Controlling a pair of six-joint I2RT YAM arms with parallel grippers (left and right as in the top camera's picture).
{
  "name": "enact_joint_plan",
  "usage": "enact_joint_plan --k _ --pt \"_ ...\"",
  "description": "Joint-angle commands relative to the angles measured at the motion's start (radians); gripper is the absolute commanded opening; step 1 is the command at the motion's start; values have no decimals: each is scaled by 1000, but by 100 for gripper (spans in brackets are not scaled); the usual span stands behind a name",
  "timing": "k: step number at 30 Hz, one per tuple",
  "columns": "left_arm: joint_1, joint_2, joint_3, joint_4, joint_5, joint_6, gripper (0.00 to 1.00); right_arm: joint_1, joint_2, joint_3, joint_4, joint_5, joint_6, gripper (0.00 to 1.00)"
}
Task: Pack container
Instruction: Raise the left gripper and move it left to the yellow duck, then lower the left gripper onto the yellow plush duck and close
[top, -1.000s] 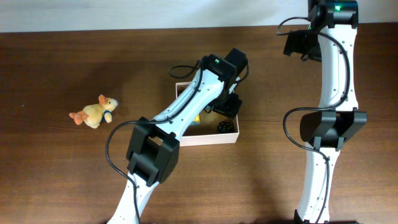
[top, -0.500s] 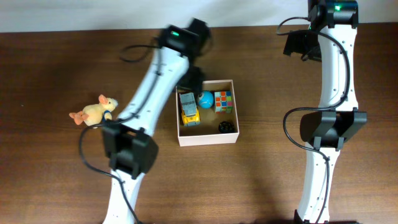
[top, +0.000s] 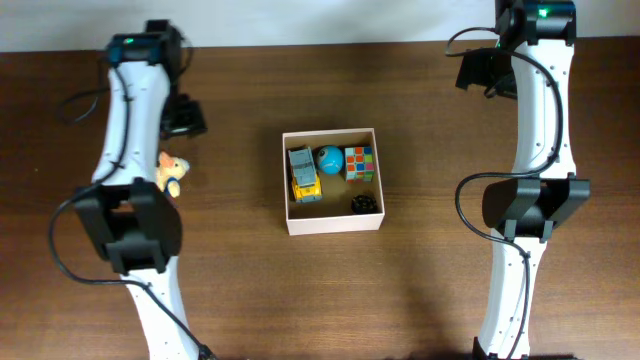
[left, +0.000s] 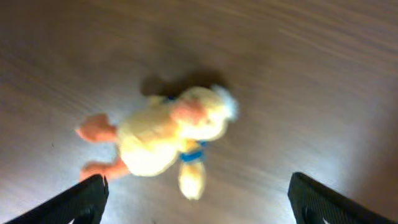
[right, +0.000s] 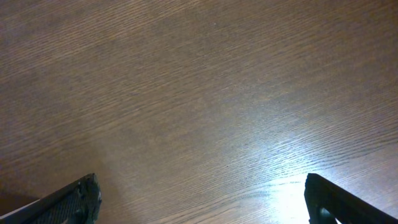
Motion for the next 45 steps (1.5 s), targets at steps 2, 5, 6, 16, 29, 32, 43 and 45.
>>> enact_joint_plan --k 2,5,6,16,29,32,43,45 --pt "69 -30 -121 67 37 -12 95 3 15 4 3 16 5 99" --pt "98 -30 -194 115 58 -12 95 3 15 4 3 16 5 99" --pt "105 -30 -217 126 57 -11 95 3 15 4 2 16 5 99" --pt "113 -30 -340 270 56 95 75 3 15 4 3 16 5 99" --pt "113 -30 -349 322 57 101 27 3 15 4 3 16 5 99" --pt "113 -30 -349 316 59 101 19 3 15 4 3 16 5 99" --pt "113 -30 -347 257 111 101 6 3 15 4 3 16 5 99" --pt "113 -30 -341 244 114 101 3 3 15 4 3 16 5 99"
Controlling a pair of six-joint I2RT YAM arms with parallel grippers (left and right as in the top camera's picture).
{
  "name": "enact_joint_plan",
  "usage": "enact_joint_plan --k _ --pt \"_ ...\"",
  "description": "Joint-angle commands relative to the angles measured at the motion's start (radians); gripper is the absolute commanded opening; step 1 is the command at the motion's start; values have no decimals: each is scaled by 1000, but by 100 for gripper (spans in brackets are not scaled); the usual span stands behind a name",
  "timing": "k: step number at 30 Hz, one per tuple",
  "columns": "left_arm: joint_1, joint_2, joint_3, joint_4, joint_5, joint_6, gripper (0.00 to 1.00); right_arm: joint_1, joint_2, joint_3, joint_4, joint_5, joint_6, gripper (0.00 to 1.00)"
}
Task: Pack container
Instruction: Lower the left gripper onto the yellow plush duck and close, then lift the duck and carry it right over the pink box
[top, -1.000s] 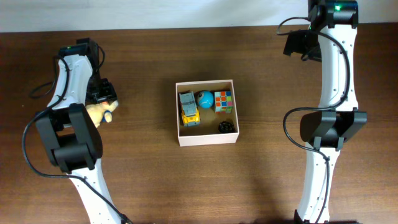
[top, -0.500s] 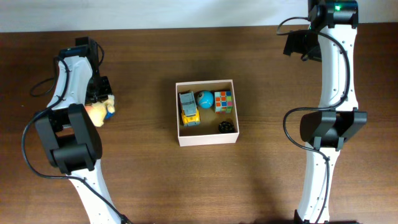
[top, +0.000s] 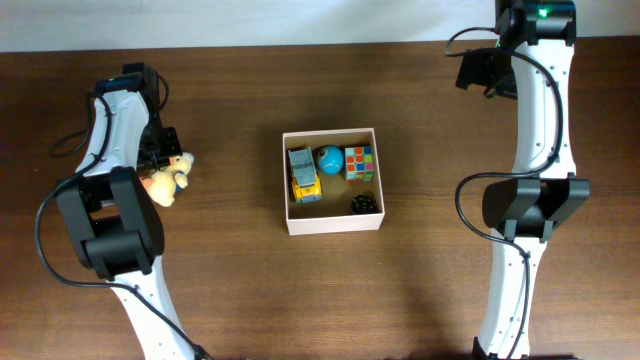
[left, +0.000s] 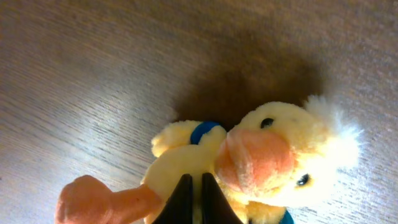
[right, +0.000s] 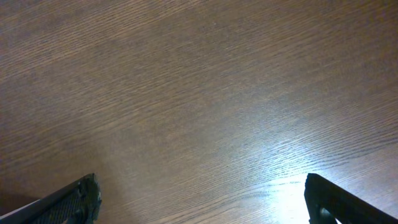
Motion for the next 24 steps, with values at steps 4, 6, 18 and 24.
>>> enact_joint_plan --k 4,6,18,24 --pt "3 -19 19 -41 43 -2 2 3 15 4 3 16 6 99" --pt "3 -19 43 -53 42 -2 2 3 15 4 3 16 6 99" --pt "-2 -19 328 -218 59 -2 2 3 15 4 3 16 6 99" --pt "-61 -19 478 -296 150 35 2 3 15 4 3 16 6 99"
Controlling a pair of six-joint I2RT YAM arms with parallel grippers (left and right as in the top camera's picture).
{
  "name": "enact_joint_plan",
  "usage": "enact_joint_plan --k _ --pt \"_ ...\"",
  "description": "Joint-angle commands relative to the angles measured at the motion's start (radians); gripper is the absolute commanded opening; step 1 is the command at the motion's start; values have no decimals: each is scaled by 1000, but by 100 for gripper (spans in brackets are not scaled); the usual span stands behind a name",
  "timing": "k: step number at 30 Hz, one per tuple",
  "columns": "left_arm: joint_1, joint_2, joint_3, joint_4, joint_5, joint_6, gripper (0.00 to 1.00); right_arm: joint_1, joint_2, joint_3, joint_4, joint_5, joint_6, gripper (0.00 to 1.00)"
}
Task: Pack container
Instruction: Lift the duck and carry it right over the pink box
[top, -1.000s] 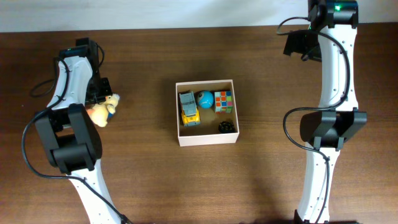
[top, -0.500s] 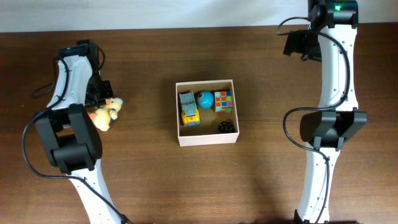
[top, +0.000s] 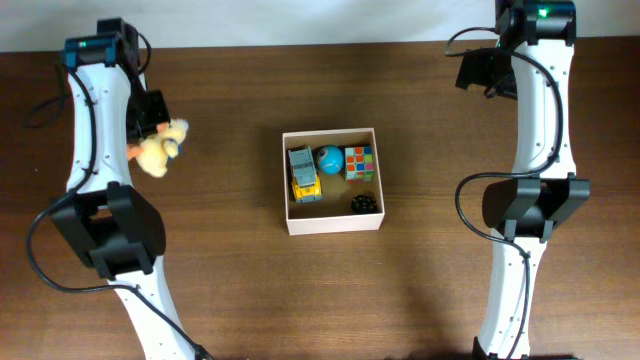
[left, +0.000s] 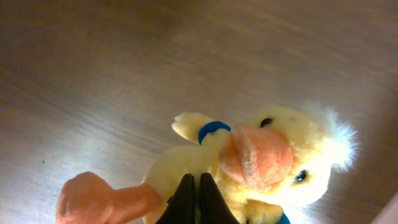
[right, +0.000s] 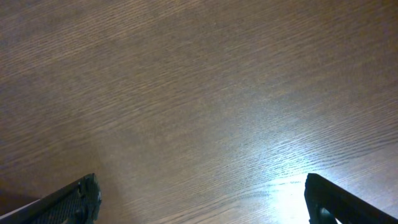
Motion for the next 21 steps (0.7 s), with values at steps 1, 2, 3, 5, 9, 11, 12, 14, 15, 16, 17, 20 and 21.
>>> enact_joint_plan --k 1,2,3,5,9,11,12,14,15,16,17,20,21 --pt "-57 -19 75 -21 88 62 2 3 15 4 3 16 5 99" --pt "-77 -19 89 -28 102 90 2 3 15 4 3 16 5 99" --pt "-100 -19 105 -39 111 116 2 3 15 4 3 16 5 99" --pt "-151 -19 128 -60 112 158 2 3 15 4 3 16 5 99" --pt "-273 -19 160 -91 112 226 2 3 15 4 3 16 5 99" --pt "-335 -19 165 -97 112 244 2 3 15 4 3 16 5 99" --pt "-364 -19 166 -98 111 254 2 3 15 4 3 16 5 99" --pt "-432 -19 166 -102 111 275 2 3 15 4 3 16 5 99" --pt "-466 -19 166 -103 111 282 2 3 15 4 3 16 5 99" --pt "-494 -19 166 -103 111 288 2 3 15 4 3 16 5 99" --pt "-526 -19 166 -102 111 288 2 3 15 4 3 16 5 99" --pt "-608 -19 166 -101 108 288 2 3 15 4 3 16 5 99" --pt "-631 -19 166 -102 108 288 2 3 15 4 3 16 5 99"
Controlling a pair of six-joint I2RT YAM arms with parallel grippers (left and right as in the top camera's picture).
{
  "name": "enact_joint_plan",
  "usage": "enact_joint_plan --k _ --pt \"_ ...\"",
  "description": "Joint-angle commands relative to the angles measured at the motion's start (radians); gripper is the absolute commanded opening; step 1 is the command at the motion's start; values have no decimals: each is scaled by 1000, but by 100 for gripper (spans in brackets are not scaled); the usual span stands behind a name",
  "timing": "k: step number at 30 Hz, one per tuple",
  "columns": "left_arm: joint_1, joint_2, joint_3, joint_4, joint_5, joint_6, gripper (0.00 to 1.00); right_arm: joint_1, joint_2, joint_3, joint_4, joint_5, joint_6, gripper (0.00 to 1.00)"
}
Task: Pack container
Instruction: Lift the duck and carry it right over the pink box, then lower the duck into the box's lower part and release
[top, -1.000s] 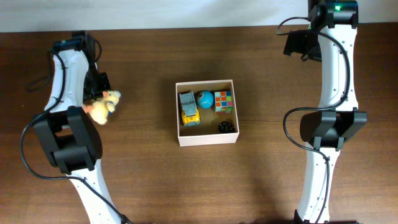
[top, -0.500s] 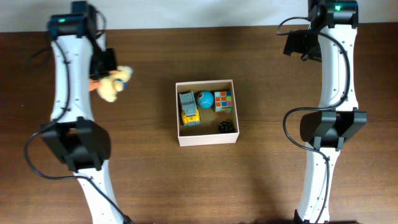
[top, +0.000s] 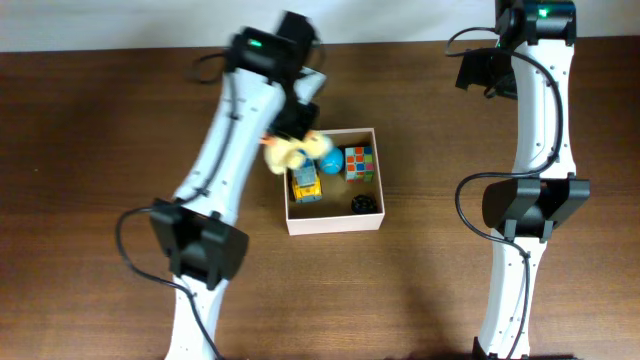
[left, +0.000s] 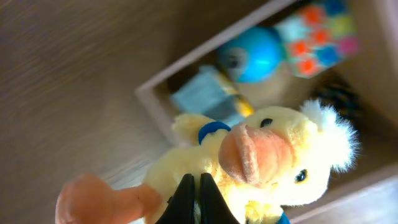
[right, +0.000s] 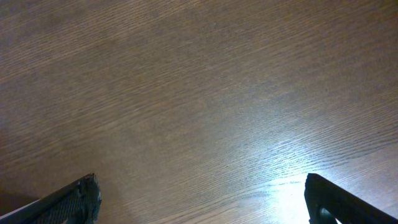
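A yellow plush duck (top: 291, 150) with an orange beak hangs over the upper left corner of the open white box (top: 332, 225). My left gripper (left: 199, 200) is shut on the plush duck (left: 267, 155), holding it above the box wall (left: 152, 99). Inside the box lie a toy truck (top: 305, 183), a blue ball (top: 331, 158), a colour cube (top: 360, 163) and a small black object (top: 366, 204). My right gripper (right: 202, 196) stands open over bare wood at the far right of the table, holding nothing.
The brown wooden table (top: 450, 300) spreads around the box on all sides. The right arm (top: 535, 130) stretches along the right side, well apart from the box.
My left gripper has moved with the duck from the far left of the table to above the box's left corner. The right arm has not moved.
The duck lay on the table at the left with my left gripper open above it. Then the gripper was shut on the duck there, then held it raised off the wood. Now the duck hangs over the box.
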Motion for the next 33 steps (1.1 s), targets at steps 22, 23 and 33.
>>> enact_joint_plan --k 22,23,33 --pt "-190 -19 -137 43 47 -26 2 3 15 4 3 16 6 98" --pt "-191 -19 -168 65 58 -26 3 3 15 4 2 16 6 99" --pt "-195 -19 -274 117 60 -26 3 3 15 4 2 16 6 99"
